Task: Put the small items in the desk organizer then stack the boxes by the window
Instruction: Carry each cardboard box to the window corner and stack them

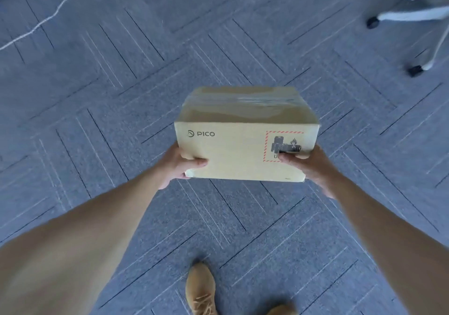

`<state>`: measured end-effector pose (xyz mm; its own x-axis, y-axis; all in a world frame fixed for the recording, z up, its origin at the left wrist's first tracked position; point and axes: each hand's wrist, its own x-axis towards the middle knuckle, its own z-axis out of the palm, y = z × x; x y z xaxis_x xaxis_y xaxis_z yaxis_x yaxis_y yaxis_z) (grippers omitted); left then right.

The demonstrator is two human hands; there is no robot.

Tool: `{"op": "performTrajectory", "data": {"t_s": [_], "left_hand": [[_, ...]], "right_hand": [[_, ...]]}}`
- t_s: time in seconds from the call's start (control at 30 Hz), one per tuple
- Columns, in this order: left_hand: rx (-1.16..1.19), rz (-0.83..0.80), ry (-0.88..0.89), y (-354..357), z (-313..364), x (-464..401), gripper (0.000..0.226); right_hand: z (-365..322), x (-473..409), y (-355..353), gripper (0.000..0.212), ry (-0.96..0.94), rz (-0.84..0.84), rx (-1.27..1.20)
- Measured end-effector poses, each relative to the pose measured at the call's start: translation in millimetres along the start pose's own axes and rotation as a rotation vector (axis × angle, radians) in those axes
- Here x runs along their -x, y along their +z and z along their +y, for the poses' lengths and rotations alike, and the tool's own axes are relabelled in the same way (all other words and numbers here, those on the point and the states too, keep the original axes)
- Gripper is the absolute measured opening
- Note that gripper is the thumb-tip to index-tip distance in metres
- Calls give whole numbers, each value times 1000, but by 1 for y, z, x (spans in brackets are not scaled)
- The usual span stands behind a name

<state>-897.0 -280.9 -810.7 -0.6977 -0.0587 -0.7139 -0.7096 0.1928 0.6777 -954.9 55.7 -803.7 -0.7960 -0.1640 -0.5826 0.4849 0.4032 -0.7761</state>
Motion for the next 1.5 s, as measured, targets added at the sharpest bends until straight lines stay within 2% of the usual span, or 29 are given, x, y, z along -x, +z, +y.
{"op": "performTrajectory", "data": {"t_s": [0.07,0.17,0.3,0.43,0.63,0.8,0.97,1.13,1.23,1.33,1.5], "left_hand": [[-4,20,52,-27,43,23,74],[39,91,129,-69,108,66,86],[65,170,217,-129,188,137,63],[83,263,305,-189,265,213,56],[73,405,473,-259,363,354,39],[96,499,562,-297,407,480,43],[112,666,628,-315,408,603,59],[129,851,665,-305,369,728,54],[152,960,654,-290,330,803,47],[175,1063,610,-273,278,878,51],[261,1292,505,-245,169,1013,59]], "right_hand": [[-54,7,-4,72,-48,13,12],[-142,25,-4,78,-131,7,31],[-258,61,2,72,-273,-13,34],[-374,108,6,57,-426,20,26],[-531,203,11,55,-605,14,48],[-622,292,17,59,-733,17,70],[-675,376,37,59,-831,-67,95],[-697,464,71,68,-947,-206,97],[-695,520,98,73,-1009,-297,88],[-684,577,135,80,-1059,-402,85],[-654,690,225,74,-1104,-652,104]]}}
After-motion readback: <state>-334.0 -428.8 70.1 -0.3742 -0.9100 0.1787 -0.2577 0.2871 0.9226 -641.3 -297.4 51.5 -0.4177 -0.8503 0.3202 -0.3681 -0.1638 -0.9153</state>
